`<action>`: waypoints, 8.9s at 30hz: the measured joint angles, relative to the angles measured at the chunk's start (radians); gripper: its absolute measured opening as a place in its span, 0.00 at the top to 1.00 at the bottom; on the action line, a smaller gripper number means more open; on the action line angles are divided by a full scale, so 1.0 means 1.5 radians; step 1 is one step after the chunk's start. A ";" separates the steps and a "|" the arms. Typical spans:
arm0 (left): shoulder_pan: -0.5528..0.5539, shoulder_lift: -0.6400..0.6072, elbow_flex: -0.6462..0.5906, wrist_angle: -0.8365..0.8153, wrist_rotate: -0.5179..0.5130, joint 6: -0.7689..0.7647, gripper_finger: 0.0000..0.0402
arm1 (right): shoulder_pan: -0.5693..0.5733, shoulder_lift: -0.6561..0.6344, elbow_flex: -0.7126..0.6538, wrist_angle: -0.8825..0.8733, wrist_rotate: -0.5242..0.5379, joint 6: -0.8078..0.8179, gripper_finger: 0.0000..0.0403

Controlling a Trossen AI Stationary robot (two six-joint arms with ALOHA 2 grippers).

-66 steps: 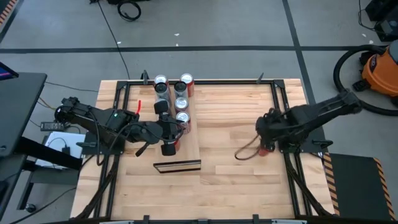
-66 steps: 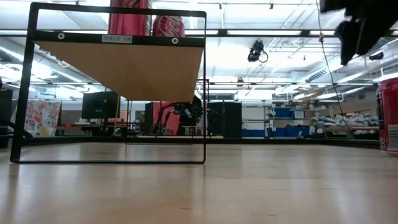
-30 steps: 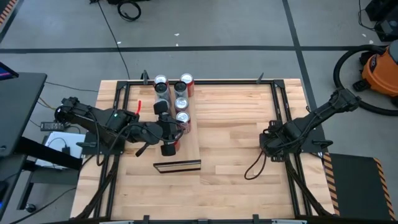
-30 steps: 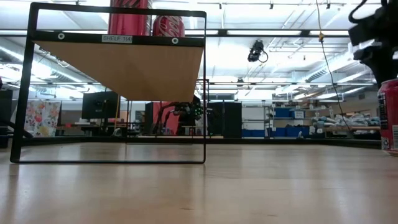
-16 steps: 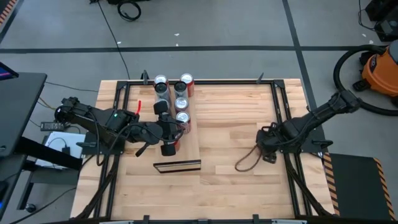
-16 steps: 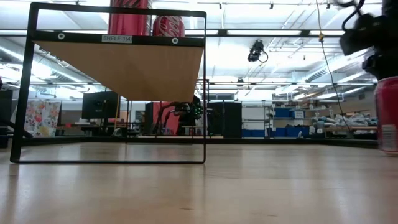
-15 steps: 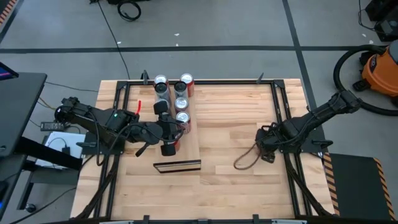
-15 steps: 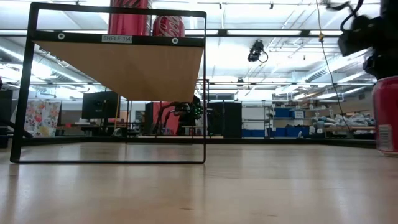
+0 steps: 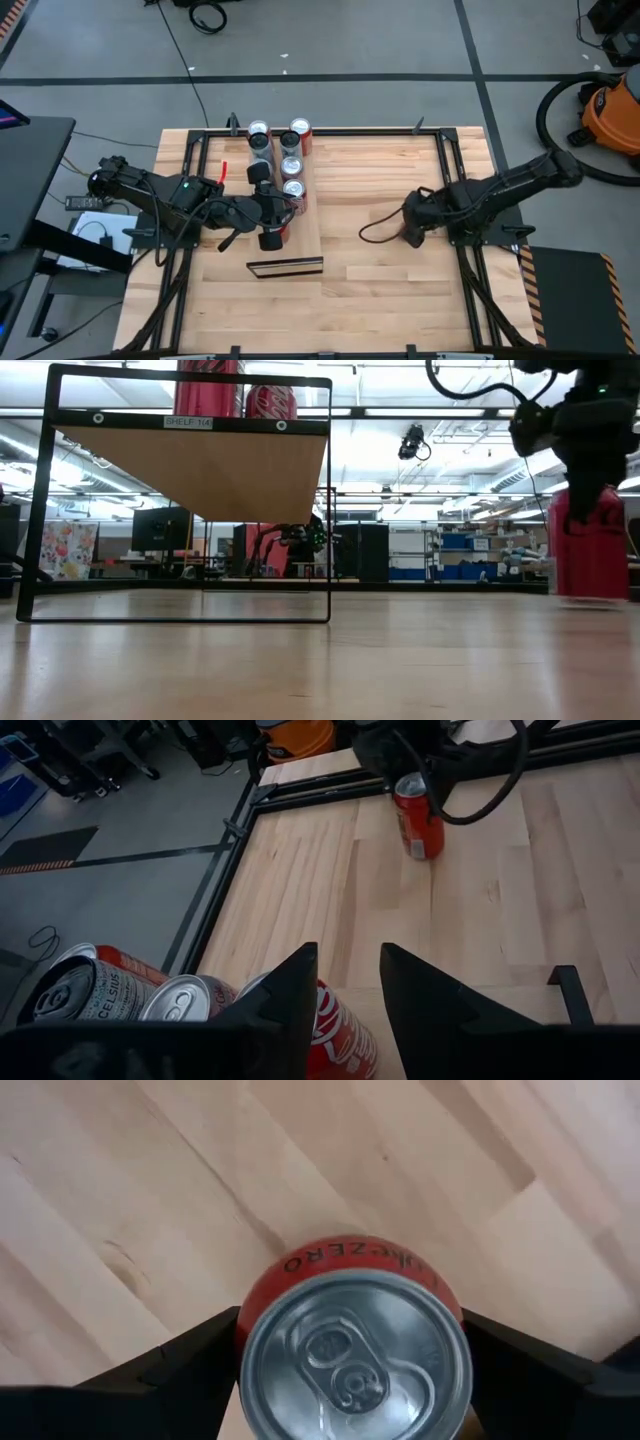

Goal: Place canned beverage on shelf
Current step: Align the red and black soda can with the other red and black soda can on the shelf

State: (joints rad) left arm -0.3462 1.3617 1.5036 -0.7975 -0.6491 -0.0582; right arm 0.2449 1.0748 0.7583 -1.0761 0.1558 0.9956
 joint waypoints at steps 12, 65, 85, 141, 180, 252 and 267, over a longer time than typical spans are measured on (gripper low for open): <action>0.000 0.000 0.000 0.000 0.000 0.000 0.70 | -0.056 -0.001 0.038 -0.004 -0.038 -0.228 0.09; 0.000 0.000 0.000 -0.010 0.000 -0.013 0.70 | -0.073 0.121 0.028 0.010 -0.083 -0.574 0.16; 0.000 0.000 0.000 -0.010 0.000 -0.012 0.70 | -0.107 0.118 0.037 0.093 -0.100 -0.356 0.02; 0.002 0.000 0.000 -0.010 0.000 -0.021 0.70 | -0.115 0.118 0.070 0.076 -0.119 -0.929 0.04; 0.002 0.000 0.000 -0.010 0.000 -0.024 0.70 | -0.115 0.118 0.068 0.082 -0.162 -0.741 0.03; -0.001 0.000 0.000 -0.010 0.000 -0.041 0.70 | 0.137 0.157 0.070 0.244 0.050 -0.327 0.07; -0.001 0.000 0.000 -0.011 0.001 -0.041 0.70 | 0.108 0.220 0.069 0.257 0.066 -0.379 0.07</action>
State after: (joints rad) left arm -0.3470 1.3613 1.5040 -0.8134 -0.6481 -0.1200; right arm 0.4067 1.4052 0.8623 -0.6901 0.2541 0.4270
